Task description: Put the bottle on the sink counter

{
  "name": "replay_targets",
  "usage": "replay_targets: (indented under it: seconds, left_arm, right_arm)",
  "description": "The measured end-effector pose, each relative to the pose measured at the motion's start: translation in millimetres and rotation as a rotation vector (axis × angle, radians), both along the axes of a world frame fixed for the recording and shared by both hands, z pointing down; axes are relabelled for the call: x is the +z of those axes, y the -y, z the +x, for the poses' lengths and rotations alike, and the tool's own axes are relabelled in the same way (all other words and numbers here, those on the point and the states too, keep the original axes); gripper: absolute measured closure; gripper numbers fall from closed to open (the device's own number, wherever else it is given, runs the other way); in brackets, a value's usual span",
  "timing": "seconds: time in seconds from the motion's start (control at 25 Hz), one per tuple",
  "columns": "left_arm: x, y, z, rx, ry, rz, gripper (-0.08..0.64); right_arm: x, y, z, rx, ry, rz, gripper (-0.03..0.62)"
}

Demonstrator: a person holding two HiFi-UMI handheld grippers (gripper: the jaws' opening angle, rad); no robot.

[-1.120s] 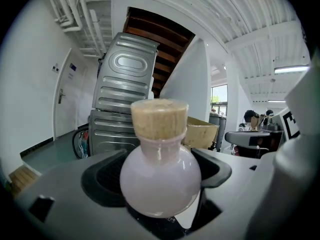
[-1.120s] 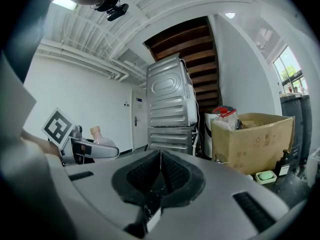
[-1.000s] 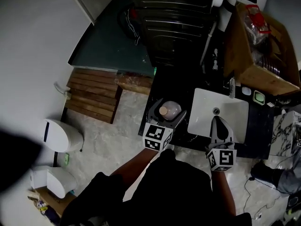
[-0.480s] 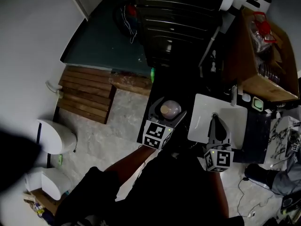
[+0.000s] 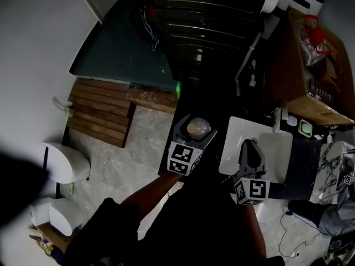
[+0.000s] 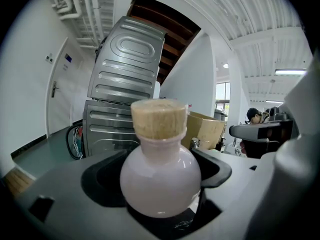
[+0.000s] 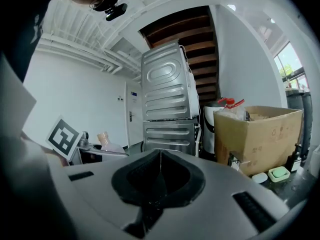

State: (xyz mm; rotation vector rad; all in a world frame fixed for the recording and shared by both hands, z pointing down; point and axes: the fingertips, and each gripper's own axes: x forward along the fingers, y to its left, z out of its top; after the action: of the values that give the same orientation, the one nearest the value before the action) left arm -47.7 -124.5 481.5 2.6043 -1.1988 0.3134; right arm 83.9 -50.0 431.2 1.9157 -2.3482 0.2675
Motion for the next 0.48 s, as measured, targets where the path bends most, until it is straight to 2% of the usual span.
replay_targets:
  seconds: [0.48]
  left_arm:
    - [35, 47, 19, -0.02, 0.047, -0.037, 0.17]
  right_arm:
    - [23, 50, 15, -0.026, 0.013, -0.053, 0.554]
